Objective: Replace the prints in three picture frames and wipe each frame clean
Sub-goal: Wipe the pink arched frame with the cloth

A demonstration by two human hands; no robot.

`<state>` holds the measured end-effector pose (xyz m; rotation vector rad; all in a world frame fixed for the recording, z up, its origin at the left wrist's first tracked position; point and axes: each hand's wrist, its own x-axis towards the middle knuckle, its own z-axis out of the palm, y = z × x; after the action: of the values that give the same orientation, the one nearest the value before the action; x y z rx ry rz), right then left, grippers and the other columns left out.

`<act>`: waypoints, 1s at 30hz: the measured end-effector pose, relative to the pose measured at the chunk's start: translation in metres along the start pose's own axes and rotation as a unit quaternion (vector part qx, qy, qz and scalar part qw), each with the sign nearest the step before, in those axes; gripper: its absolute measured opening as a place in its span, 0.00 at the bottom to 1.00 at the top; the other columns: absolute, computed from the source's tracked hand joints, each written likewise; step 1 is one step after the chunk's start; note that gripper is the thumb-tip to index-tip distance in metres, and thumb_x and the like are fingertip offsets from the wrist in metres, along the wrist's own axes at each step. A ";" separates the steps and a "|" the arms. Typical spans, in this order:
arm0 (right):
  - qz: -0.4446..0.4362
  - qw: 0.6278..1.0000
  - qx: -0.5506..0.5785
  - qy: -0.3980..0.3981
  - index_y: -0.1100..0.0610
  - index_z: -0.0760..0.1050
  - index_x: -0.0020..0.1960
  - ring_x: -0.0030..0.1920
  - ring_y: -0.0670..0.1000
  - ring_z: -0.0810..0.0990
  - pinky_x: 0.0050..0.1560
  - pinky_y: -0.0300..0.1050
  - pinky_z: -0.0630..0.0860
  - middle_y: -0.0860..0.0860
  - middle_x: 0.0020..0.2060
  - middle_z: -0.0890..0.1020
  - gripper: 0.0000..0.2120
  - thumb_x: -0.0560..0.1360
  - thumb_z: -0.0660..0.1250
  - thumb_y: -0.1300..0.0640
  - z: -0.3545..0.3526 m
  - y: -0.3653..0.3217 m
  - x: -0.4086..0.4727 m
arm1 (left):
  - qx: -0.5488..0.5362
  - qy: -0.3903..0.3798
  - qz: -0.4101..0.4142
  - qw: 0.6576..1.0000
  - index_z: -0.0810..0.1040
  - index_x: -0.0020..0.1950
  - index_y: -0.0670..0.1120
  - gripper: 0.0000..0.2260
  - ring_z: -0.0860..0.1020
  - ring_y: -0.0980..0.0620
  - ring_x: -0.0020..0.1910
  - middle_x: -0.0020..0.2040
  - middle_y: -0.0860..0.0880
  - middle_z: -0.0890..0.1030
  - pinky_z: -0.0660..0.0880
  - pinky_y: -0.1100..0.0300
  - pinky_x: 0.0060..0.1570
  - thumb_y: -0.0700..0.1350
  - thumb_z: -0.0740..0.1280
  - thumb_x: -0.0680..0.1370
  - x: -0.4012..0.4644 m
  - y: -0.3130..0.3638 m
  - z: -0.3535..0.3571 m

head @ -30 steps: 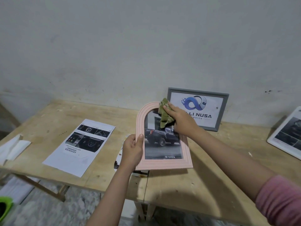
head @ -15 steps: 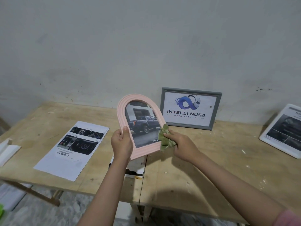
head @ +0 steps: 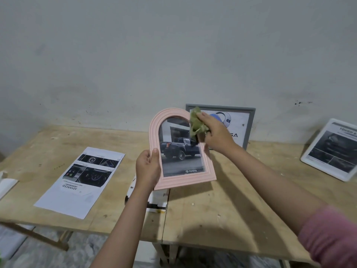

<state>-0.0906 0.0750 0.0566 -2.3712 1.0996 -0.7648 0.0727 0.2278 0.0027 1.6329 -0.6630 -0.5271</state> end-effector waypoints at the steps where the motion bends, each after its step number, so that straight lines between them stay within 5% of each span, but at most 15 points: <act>1: -0.011 0.997 -0.069 -0.046 0.49 0.59 0.75 0.61 0.58 0.70 0.52 0.51 0.74 0.50 0.74 0.61 0.39 0.67 0.56 0.73 0.005 0.003 0.005 | -0.001 -0.004 0.004 1.000 0.73 0.47 0.32 0.17 0.66 0.50 0.34 0.36 0.43 0.69 0.64 0.58 0.32 0.48 0.60 0.81 -0.002 0.002 0.002; 4: -0.017 0.976 -0.172 -0.130 0.43 0.51 0.76 0.58 0.60 0.70 0.44 0.49 0.75 0.44 0.77 0.51 0.46 0.65 0.58 0.73 0.021 0.016 0.002 | -0.017 0.026 0.015 0.999 0.72 0.44 0.33 0.17 0.65 0.50 0.34 0.35 0.44 0.68 0.63 0.59 0.32 0.48 0.60 0.81 -0.006 0.007 0.004; 10: -0.029 0.978 -0.142 -0.148 0.45 0.54 0.76 0.58 0.59 0.72 0.52 0.51 0.76 0.47 0.76 0.56 0.40 0.68 0.61 0.68 0.057 0.021 -0.057 | -0.048 0.123 0.009 0.991 0.59 0.33 0.46 0.18 0.60 0.53 0.28 0.30 0.50 0.61 0.59 0.61 0.28 0.46 0.59 0.81 0.001 0.012 -0.007; 12: 0.000 0.984 -0.075 -0.161 0.48 0.60 0.74 0.59 0.58 0.75 0.54 0.48 0.75 0.50 0.72 0.66 0.35 0.70 0.63 0.65 0.062 0.012 -0.077 | -0.054 0.142 0.011 0.988 0.60 0.33 0.46 0.18 0.60 0.53 0.28 0.30 0.50 0.62 0.60 0.61 0.29 0.46 0.59 0.81 0.003 0.009 -0.007; 15: 0.087 0.978 0.075 -0.174 0.50 0.77 0.62 0.40 0.47 0.81 0.40 0.37 0.73 0.47 0.48 0.81 0.26 0.68 0.61 0.67 0.051 -0.005 -0.090 | -0.024 0.150 0.033 0.988 0.63 0.35 0.44 0.16 0.61 0.52 0.29 0.30 0.49 0.63 0.60 0.63 0.28 0.46 0.59 0.81 0.003 0.005 -0.008; 17: 0.147 0.966 0.197 -0.085 0.52 0.82 0.44 0.26 0.43 0.75 0.31 0.37 0.68 0.44 0.30 0.80 0.20 0.69 0.57 0.70 0.038 -0.014 -0.083 | -0.009 0.143 0.041 0.989 0.63 0.34 0.44 0.16 0.62 0.52 0.29 0.30 0.49 0.64 0.60 0.60 0.29 0.47 0.59 0.81 0.003 0.003 -0.009; 19: 0.174 0.947 0.266 0.046 0.53 0.80 0.40 0.23 0.43 0.70 0.28 0.37 0.65 0.45 0.24 0.75 0.19 0.70 0.55 0.72 0.024 -0.018 -0.067 | -0.005 0.123 0.042 0.992 0.63 0.34 0.45 0.16 0.62 0.52 0.29 0.30 0.49 0.65 0.61 0.59 0.30 0.47 0.59 0.81 0.001 0.005 -0.008; 22: 0.147 0.954 0.229 0.122 0.53 0.75 0.62 0.29 0.40 0.71 0.29 0.29 0.66 0.46 0.35 0.78 0.26 0.71 0.54 0.72 0.007 -0.024 -0.036 | 0.001 0.071 0.036 0.997 0.70 0.39 0.42 0.14 0.65 0.52 0.30 0.31 0.48 0.68 0.64 0.59 0.31 0.47 0.60 0.81 -0.007 0.007 -0.002; 25: 0.143 0.974 0.169 0.044 0.49 0.61 0.74 0.43 0.46 0.76 0.36 0.28 0.68 0.49 0.53 0.79 0.36 0.69 0.55 0.73 0.007 -0.029 -0.010 | 0.000 0.002 0.036 0.999 0.75 0.44 0.39 0.13 0.66 0.53 0.28 0.30 0.49 0.70 0.63 0.60 0.29 0.48 0.61 0.80 -0.016 0.007 0.005; 27: 0.125 0.986 0.114 -0.010 0.51 0.58 0.75 0.61 0.52 0.73 0.52 0.34 0.71 0.51 0.69 0.69 0.39 0.67 0.55 0.74 0.016 -0.032 0.000 | 0.022 -0.023 0.053 0.998 0.75 0.44 0.38 0.15 0.65 0.53 0.28 0.30 0.48 0.69 0.63 0.61 0.28 0.49 0.62 0.80 -0.019 0.004 0.006; 30: 0.046 0.996 0.054 -0.052 0.54 0.57 0.75 0.75 0.52 0.55 0.73 0.46 0.59 0.50 0.77 0.54 0.40 0.65 0.55 0.75 0.030 -0.041 0.003 | 0.035 -0.041 0.073 0.996 0.70 0.38 0.40 0.16 0.62 0.54 0.27 0.29 0.50 0.64 0.59 0.63 0.26 0.50 0.62 0.80 -0.020 0.002 0.000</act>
<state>-0.0465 0.1013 0.0579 -2.2280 1.0871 -0.6462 0.0579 0.2409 0.0044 1.6202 -0.8630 -0.4705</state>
